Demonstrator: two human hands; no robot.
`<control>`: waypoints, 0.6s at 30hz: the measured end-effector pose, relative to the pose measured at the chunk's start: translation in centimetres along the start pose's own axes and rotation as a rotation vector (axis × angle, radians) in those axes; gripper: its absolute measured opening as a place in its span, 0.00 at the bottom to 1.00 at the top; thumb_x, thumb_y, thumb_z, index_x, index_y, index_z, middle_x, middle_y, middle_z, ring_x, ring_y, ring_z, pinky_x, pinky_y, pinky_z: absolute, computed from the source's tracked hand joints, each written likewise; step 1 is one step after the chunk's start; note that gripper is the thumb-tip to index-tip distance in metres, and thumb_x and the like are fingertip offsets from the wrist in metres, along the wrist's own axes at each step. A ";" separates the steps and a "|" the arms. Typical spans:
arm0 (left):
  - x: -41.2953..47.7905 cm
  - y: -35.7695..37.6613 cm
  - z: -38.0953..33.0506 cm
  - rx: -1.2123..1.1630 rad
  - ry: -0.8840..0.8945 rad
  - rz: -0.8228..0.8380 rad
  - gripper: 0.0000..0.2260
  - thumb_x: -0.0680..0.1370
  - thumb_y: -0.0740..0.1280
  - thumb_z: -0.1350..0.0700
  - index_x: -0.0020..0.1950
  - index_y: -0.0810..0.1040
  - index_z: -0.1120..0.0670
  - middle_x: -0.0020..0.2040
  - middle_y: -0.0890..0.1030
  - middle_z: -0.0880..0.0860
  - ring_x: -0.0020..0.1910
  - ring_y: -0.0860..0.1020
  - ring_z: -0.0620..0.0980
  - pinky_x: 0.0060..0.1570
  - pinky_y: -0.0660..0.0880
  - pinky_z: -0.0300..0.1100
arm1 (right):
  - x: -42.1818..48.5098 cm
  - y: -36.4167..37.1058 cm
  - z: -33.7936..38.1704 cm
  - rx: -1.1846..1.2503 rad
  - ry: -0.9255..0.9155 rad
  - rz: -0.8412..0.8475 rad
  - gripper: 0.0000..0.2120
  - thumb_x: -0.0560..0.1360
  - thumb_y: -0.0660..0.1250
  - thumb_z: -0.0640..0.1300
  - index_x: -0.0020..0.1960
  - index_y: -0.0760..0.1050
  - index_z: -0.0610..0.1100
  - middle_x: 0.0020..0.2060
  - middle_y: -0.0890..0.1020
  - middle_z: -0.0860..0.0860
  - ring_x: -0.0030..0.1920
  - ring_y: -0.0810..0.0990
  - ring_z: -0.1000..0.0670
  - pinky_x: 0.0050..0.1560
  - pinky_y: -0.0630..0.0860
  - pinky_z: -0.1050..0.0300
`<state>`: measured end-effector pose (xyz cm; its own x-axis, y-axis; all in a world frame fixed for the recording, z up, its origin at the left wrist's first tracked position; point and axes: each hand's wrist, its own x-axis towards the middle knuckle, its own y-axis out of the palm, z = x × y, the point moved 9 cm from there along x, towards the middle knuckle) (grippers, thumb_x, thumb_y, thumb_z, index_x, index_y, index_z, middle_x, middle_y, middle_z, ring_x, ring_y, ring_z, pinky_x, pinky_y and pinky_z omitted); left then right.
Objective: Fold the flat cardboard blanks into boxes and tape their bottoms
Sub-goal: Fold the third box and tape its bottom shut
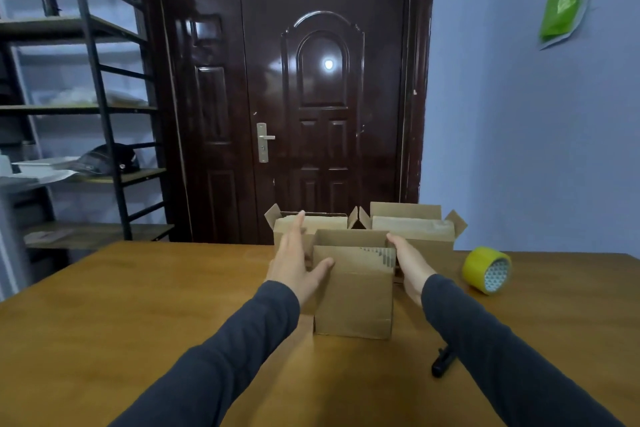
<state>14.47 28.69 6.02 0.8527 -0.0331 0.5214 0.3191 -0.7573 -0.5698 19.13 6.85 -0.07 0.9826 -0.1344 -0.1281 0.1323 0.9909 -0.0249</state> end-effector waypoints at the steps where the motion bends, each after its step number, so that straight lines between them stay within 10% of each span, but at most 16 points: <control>1: 0.3 -0.1 0.3 -0.028 -0.039 -0.013 0.35 0.73 0.72 0.46 0.74 0.58 0.44 0.64 0.72 0.44 0.53 0.78 0.45 0.55 0.78 0.47 | -0.2 -0.1 0.2 0.033 -0.006 0.020 0.24 0.79 0.55 0.60 0.65 0.73 0.45 0.62 0.78 0.42 0.63 0.74 0.43 0.64 0.70 0.48; 6: 1.1 0.6 0.6 -0.074 -0.071 0.065 0.15 0.71 0.72 0.43 0.56 0.79 0.45 0.57 0.74 0.45 0.54 0.76 0.46 0.54 0.76 0.44 | -0.4 0.1 0.0 0.151 -0.009 0.114 0.18 0.80 0.57 0.57 0.58 0.78 0.47 0.56 0.81 0.43 0.59 0.77 0.43 0.63 0.72 0.44; 11: 1.9 0.6 0.7 -0.035 -0.023 0.144 0.08 0.71 0.74 0.45 0.41 0.78 0.46 0.54 0.73 0.43 0.53 0.75 0.47 0.56 0.75 0.45 | -0.3 -0.3 -0.2 0.099 0.042 0.200 0.20 0.76 0.64 0.58 0.63 0.76 0.47 0.49 0.82 0.45 0.52 0.79 0.43 0.60 0.73 0.41; 15: 2.0 0.6 0.0 -0.044 0.014 0.189 0.09 0.71 0.75 0.49 0.38 0.79 0.53 0.55 0.75 0.45 0.55 0.76 0.48 0.58 0.74 0.46 | 0.0 0.0 0.4 -0.138 -0.003 0.130 0.35 0.75 0.68 0.53 0.76 0.59 0.45 0.69 0.69 0.41 0.68 0.68 0.40 0.67 0.65 0.43; 18: 2.0 0.3 -0.4 0.037 0.050 0.198 0.08 0.72 0.74 0.48 0.41 0.80 0.51 0.56 0.76 0.45 0.55 0.76 0.48 0.58 0.75 0.46 | 0.2 0.5 0.7 -0.111 0.016 0.100 0.33 0.76 0.68 0.48 0.76 0.56 0.46 0.58 0.73 0.42 0.56 0.73 0.42 0.52 0.73 0.48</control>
<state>16.12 28.17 7.20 0.8791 -0.2118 0.4271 0.1630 -0.7084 -0.6867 19.44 7.29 0.55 0.9878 -0.0357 -0.1515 0.0173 0.9925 -0.1208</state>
